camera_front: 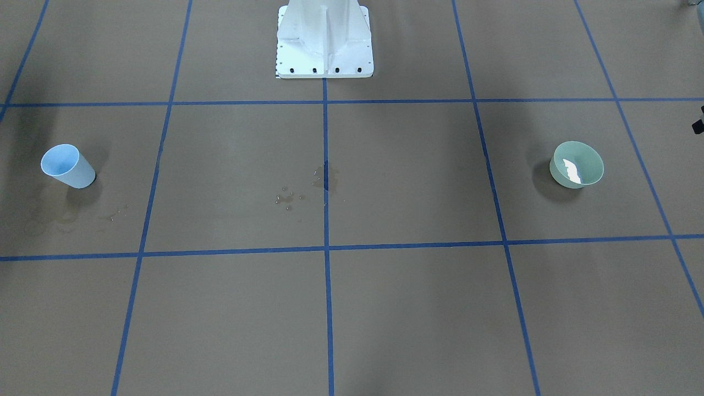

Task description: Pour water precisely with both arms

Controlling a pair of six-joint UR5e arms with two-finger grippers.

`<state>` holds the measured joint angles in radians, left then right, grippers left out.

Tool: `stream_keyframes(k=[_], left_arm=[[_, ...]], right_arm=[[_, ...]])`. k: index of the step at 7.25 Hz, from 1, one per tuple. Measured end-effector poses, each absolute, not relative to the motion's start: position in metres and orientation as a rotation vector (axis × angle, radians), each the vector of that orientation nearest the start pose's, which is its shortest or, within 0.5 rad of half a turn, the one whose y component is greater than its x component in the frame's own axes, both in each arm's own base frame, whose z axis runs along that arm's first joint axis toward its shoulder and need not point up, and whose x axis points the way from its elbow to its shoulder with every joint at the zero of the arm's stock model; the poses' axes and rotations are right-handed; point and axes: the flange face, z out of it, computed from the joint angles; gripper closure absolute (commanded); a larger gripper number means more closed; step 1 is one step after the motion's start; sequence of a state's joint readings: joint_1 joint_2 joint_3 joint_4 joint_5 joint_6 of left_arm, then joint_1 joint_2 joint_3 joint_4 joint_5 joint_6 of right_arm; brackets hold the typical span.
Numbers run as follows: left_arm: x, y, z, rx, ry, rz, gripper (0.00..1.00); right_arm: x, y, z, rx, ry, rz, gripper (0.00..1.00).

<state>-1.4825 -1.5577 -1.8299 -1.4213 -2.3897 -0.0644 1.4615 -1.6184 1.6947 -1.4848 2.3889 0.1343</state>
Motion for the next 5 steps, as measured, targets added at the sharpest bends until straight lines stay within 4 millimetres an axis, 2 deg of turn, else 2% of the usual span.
stream_keyframes(k=[5], left_arm=[[-0.0164,-0.4835,0.5479,0.036,0.842,0.068,0.0]], right_arm=[[0.0072,-0.4835,0.6086,0.052,-0.83,-0.045,0.0]])
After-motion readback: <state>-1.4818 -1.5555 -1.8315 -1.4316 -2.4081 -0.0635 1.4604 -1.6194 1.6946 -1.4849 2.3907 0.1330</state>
